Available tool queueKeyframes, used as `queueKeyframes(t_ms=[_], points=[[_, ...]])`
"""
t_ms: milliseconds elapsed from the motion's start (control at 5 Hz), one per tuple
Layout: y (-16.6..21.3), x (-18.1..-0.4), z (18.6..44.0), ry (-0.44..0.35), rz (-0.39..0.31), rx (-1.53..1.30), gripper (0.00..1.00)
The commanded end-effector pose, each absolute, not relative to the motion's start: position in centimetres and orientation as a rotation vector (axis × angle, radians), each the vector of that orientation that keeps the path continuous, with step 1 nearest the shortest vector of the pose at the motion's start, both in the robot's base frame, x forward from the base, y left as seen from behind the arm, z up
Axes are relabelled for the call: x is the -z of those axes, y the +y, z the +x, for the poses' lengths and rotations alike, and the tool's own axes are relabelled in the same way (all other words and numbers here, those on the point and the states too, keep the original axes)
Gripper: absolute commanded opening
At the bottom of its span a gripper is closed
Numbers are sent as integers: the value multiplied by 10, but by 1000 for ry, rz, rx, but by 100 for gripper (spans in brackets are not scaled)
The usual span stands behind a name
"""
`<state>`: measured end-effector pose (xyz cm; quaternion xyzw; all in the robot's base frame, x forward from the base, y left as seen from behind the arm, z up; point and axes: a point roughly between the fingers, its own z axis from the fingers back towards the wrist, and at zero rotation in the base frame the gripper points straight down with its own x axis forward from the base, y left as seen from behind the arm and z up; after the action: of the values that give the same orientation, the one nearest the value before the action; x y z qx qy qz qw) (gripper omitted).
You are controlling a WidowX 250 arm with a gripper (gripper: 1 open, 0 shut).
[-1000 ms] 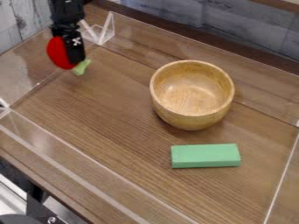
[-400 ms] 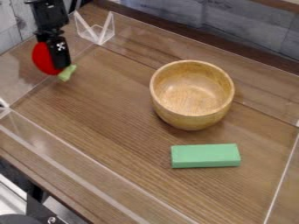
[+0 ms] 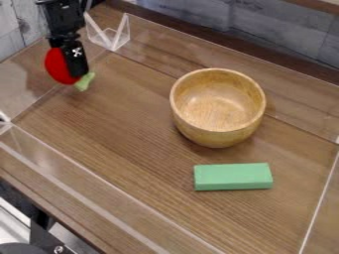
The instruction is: Move the red fruit to the right
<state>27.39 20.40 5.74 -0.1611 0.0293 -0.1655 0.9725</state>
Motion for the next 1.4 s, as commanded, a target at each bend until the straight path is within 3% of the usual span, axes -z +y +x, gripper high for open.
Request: queueKeyframes(t_ms=[0,400,1200], points=[[197,-69,280,15,-286,335,0],[196,-60,281,1,-300,219,0],[157,-98,288,-11,-312,96,0]])
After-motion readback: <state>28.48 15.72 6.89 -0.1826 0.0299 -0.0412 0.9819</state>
